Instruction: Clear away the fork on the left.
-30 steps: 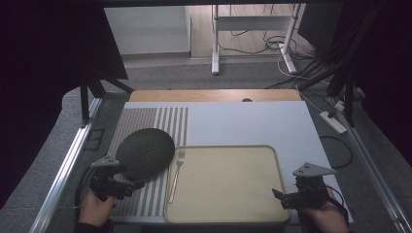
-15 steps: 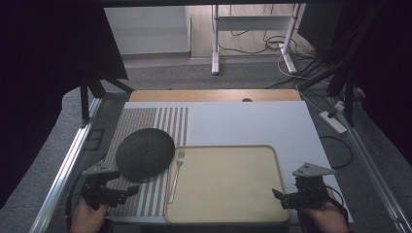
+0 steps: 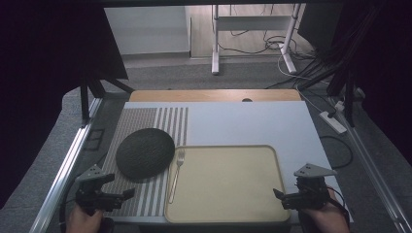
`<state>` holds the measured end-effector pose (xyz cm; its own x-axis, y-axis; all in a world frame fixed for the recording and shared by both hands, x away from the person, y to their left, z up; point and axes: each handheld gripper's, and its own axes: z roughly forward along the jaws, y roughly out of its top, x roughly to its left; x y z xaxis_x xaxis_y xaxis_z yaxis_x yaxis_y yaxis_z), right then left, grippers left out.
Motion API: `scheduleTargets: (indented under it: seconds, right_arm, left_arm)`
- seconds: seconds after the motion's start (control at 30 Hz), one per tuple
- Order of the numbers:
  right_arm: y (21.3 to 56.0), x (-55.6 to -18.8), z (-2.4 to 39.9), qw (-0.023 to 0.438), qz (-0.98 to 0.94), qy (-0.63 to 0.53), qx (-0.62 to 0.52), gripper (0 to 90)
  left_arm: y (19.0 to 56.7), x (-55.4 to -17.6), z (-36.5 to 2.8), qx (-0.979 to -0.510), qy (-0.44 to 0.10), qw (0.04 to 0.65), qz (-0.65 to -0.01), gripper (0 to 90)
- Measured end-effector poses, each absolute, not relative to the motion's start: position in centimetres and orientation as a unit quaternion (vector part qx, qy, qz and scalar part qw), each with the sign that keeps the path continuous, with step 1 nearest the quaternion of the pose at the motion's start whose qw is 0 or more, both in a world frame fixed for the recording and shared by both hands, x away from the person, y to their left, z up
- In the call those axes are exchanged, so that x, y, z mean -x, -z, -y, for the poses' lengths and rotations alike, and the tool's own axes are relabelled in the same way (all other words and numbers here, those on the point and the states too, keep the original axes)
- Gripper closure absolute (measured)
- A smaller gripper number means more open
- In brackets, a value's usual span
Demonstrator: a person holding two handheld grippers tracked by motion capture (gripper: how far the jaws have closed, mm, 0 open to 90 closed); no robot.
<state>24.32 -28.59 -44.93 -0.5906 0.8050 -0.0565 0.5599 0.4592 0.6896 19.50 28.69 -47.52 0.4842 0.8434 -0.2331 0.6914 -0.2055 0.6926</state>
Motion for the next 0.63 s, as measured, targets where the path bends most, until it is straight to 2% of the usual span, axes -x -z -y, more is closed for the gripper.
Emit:
scheduleTargets:
  seconds: [0.63]
  right_arm:
    - [44.9, -24.2, 28.7, 0.199, -0.833, -0.307, -0.414, 0.4]
  left_arm:
    - [47.3, -18.1, -28.3, -0.777, -0.107, 0.37, -0.498, 0.0]
